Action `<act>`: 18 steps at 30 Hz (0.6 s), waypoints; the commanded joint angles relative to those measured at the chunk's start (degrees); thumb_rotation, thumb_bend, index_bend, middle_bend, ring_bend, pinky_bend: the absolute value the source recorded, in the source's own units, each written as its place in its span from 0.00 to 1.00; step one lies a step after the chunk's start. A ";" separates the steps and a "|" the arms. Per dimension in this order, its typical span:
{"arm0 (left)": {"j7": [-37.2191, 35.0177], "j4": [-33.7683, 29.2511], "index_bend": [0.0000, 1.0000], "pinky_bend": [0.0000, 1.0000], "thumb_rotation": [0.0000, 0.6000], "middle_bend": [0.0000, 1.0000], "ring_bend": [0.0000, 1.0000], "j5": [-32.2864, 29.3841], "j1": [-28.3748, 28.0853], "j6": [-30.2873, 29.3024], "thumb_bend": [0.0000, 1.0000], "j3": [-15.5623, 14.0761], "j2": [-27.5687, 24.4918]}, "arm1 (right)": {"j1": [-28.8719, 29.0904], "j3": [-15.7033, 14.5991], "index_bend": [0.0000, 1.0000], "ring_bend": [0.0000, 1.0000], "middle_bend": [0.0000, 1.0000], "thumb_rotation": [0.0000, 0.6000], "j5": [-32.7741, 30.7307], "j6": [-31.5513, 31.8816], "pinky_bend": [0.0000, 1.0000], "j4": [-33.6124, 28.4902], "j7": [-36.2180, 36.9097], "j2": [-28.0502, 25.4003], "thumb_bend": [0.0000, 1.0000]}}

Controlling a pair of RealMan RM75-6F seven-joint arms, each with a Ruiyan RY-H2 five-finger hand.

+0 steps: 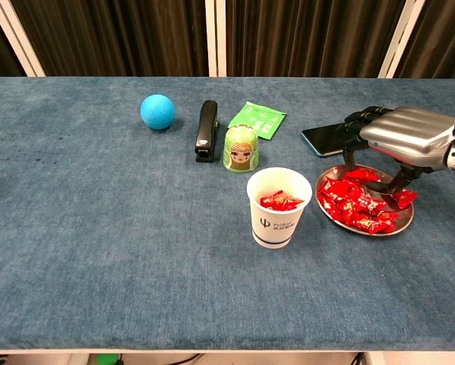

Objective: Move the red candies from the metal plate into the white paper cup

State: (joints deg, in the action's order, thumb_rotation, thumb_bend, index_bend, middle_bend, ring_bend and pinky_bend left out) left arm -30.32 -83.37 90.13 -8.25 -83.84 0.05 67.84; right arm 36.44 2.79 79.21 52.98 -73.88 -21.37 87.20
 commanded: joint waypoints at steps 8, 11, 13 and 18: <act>0.13 -0.15 0.14 0.25 1.00 0.11 0.12 0.04 -0.08 0.05 0.10 0.03 -0.14 | -0.11 -0.32 0.44 0.00 0.09 1.00 -0.22 -0.09 0.00 0.50 -0.10 0.09 0.37; 0.17 -0.20 0.14 0.25 1.00 0.11 0.12 0.02 -0.12 0.12 0.10 0.06 -0.18 | -0.18 -0.43 0.45 0.00 0.09 1.00 -0.26 -0.04 0.00 0.76 -0.10 0.08 0.40; 0.16 -0.21 0.14 0.25 1.00 0.11 0.12 0.00 -0.16 0.17 0.10 0.08 -0.19 | -0.22 -0.46 0.45 0.00 0.09 1.00 -0.24 0.04 0.00 0.92 -0.09 0.07 0.42; 0.10 -0.12 0.14 0.25 1.00 0.11 0.12 -0.06 -0.26 0.35 0.10 0.09 -0.08 | -0.40 -0.58 0.48 0.00 0.09 1.00 -0.28 0.25 0.00 1.34 -0.14 0.00 0.48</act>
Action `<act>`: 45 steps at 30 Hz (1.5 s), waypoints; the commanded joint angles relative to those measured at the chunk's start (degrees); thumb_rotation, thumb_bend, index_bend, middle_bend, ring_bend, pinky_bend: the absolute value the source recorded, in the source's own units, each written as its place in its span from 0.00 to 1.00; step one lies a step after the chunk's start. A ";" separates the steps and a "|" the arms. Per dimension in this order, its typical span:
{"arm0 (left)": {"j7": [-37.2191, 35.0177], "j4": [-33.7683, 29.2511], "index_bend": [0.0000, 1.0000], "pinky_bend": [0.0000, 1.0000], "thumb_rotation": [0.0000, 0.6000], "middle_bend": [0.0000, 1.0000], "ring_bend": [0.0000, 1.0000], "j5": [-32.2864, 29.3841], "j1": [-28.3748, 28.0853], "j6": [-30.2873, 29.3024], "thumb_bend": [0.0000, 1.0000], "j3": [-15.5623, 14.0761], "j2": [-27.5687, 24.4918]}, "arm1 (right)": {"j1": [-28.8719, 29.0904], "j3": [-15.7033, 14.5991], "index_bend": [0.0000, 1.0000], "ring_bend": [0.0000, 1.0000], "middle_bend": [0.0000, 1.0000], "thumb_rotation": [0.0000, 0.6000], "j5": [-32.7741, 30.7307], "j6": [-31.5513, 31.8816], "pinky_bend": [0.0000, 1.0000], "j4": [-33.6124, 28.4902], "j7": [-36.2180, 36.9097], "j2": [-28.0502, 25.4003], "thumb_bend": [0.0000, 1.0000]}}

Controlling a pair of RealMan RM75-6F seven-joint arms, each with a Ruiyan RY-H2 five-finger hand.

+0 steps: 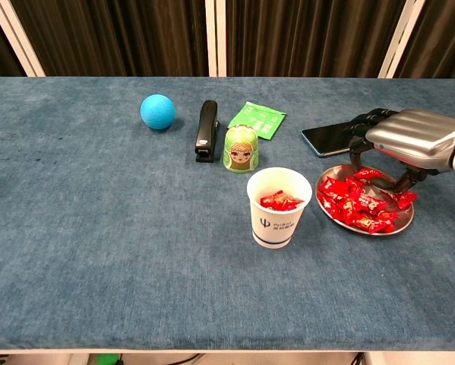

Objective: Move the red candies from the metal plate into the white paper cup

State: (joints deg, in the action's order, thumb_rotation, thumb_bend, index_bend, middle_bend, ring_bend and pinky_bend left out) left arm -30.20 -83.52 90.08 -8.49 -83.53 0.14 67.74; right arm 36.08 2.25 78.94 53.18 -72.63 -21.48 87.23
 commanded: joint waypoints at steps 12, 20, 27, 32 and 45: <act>-0.20 0.21 0.14 0.25 1.00 0.11 0.12 -0.13 0.04 -0.09 0.10 0.07 0.09 | -0.71 0.05 0.57 0.00 0.10 1.00 1.83 2.74 0.00 0.37 2.22 -0.27 0.51; -0.23 0.16 0.14 0.25 1.00 0.11 0.12 -0.16 0.17 -0.44 0.10 0.18 0.03 | -1.03 0.44 0.58 0.00 0.11 1.00 6.09 7.62 0.00 -4.24 3.81 -2.86 0.51; -0.17 0.04 0.14 0.25 1.00 0.11 0.12 -0.13 0.28 -0.72 0.10 0.25 -0.04 | -0.57 0.76 0.58 0.00 0.11 1.00 12.91 13.23 0.00 -13.16 2.64 -6.07 0.51; -0.10 -0.15 0.14 0.25 1.00 0.11 0.12 -0.08 0.35 -1.02 0.10 0.35 -0.12 | 0.58 0.08 0.58 0.00 0.12 1.00 17.71 14.02 0.00 -18.33 1.16 -6.68 0.50; -0.71 0.27 0.14 0.25 1.00 0.11 0.12 0.13 1.00 -1.78 0.10 0.04 -0.30 | 2.62 -1.03 0.58 0.00 0.12 1.00 18.43 9.06 0.00 -19.01 -1.00 -3.82 0.47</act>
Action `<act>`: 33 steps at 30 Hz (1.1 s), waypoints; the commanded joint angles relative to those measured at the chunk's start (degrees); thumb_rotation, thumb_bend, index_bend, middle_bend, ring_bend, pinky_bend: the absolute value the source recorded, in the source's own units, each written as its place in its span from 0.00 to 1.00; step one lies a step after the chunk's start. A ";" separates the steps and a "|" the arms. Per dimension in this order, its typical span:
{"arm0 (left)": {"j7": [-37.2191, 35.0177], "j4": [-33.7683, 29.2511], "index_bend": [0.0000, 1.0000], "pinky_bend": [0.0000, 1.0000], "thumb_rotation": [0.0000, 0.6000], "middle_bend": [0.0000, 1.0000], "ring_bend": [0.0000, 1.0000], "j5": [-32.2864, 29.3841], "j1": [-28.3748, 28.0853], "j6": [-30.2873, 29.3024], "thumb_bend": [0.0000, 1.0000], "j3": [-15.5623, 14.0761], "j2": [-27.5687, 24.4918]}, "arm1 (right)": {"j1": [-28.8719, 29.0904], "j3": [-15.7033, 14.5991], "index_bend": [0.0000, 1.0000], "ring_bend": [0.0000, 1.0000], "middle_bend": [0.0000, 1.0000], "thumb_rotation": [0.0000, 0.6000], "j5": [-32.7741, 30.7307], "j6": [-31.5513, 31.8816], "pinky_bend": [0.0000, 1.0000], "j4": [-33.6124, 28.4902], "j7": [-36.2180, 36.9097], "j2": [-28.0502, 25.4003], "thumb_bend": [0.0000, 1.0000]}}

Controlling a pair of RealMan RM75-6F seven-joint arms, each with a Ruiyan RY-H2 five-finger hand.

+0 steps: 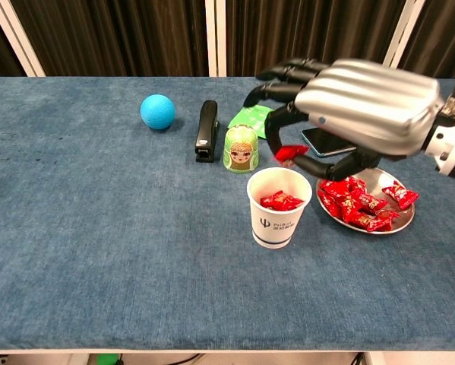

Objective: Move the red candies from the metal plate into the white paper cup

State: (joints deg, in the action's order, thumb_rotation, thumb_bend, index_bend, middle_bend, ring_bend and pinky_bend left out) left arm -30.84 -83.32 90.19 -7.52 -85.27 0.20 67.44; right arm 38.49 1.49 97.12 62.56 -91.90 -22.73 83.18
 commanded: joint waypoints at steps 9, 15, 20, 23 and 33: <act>-0.32 0.21 0.14 0.25 1.00 0.11 0.12 0.16 -0.03 -0.10 0.10 0.08 -0.05 | 0.61 -0.54 0.34 0.00 0.10 1.00 -0.30 -1.85 0.00 -0.38 0.61 -0.13 0.35; -0.11 -0.03 0.14 0.25 1.00 0.11 0.12 0.09 -0.03 -0.03 0.10 0.11 -0.14 | 0.29 -0.53 0.32 0.00 0.10 1.00 0.56 -0.57 0.00 -1.12 0.90 -0.97 0.34; 0.00 -0.26 0.14 0.25 1.00 0.11 0.12 0.26 -0.12 -0.08 0.10 0.16 -0.23 | -1.18 -0.47 0.31 0.00 0.10 1.00 1.08 2.26 0.00 -2.25 0.70 -3.45 0.34; 0.04 -0.30 0.14 0.25 1.00 0.11 0.12 0.32 -0.09 -0.25 0.10 0.21 -0.24 | -2.70 -0.62 0.32 0.00 0.10 1.00 -0.44 3.29 0.00 -1.79 0.96 -5.24 0.34; 0.44 -0.36 0.14 0.25 1.00 0.11 0.12 0.50 -0.33 0.20 0.10 0.05 0.16 | -4.07 -1.42 0.34 0.00 0.09 1.00 -6.98 -1.33 0.00 3.20 4.16 -4.62 0.34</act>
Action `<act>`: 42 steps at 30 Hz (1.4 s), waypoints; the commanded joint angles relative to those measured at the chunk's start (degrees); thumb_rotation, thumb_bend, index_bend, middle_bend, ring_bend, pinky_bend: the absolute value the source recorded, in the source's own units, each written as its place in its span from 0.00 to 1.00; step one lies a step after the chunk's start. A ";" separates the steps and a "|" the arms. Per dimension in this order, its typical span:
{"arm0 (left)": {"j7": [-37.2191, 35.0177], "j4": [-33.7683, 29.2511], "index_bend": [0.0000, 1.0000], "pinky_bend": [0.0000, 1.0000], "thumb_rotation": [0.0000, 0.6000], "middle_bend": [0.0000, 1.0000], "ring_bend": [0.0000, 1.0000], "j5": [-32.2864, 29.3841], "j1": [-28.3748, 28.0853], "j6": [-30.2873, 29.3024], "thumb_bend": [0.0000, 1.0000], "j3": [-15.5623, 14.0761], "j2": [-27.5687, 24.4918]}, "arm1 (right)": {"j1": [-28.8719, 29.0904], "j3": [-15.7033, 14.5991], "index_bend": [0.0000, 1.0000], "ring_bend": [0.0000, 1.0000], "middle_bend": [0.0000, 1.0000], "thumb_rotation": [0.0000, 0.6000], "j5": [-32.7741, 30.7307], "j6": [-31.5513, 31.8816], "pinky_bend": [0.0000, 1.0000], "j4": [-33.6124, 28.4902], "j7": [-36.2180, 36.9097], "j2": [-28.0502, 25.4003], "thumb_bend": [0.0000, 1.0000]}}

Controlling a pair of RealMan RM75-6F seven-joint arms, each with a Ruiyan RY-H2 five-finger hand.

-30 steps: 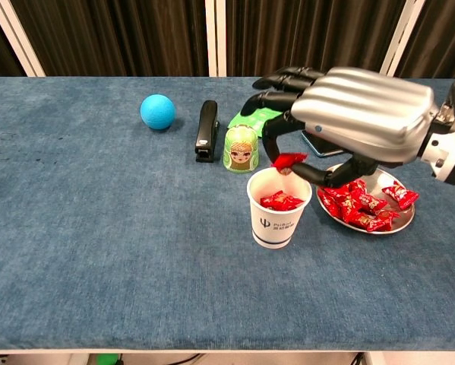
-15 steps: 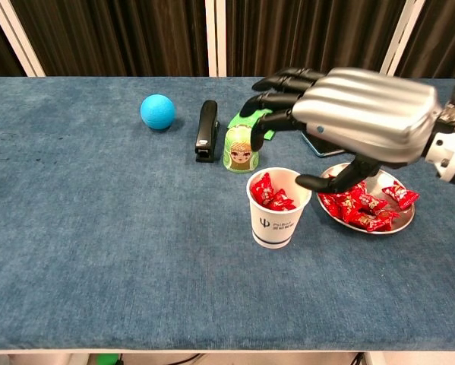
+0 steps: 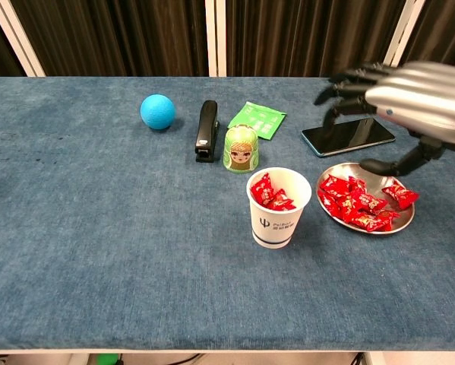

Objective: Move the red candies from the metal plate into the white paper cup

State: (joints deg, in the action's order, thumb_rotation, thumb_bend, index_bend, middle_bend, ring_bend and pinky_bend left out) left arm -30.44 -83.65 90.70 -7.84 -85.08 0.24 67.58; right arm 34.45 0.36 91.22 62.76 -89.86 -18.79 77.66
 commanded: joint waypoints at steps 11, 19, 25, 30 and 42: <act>-0.26 0.32 0.14 0.25 1.00 0.11 0.12 -0.39 0.06 0.24 0.10 0.00 0.08 | 0.62 -0.55 0.33 0.00 0.09 1.00 -3.72 -5.54 0.00 3.70 -1.56 3.78 0.34; -0.59 0.66 0.14 0.25 1.00 0.11 0.12 -0.31 0.11 0.10 0.10 -0.03 0.15 | 0.48 -0.91 0.34 0.00 0.09 1.00 -4.77 -6.66 0.00 4.73 -2.40 4.65 0.34; -0.57 0.70 0.14 0.25 1.00 0.11 0.12 -0.34 0.19 0.06 0.10 -0.07 0.18 | 0.47 -1.08 0.37 0.00 0.09 1.00 -4.60 -6.76 0.00 5.36 -2.40 5.33 0.35; -0.71 0.75 0.14 0.25 1.00 0.11 0.12 -0.31 0.24 -0.01 0.10 -0.10 0.18 | 0.47 -1.08 0.39 0.00 0.09 1.00 -4.61 -6.80 0.00 5.98 -2.17 5.76 0.35; -1.29 1.26 0.14 0.25 1.00 0.11 0.12 -0.38 0.36 -0.12 0.10 -0.08 0.22 | 0.58 -1.13 0.44 0.00 0.09 1.00 -4.65 -7.13 0.00 6.99 -2.47 6.65 0.36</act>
State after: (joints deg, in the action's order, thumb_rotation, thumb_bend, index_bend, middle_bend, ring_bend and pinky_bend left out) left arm -31.72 -82.41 90.33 -7.48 -85.20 0.16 67.79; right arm 35.03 -0.78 86.56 55.62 -82.88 -21.27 84.30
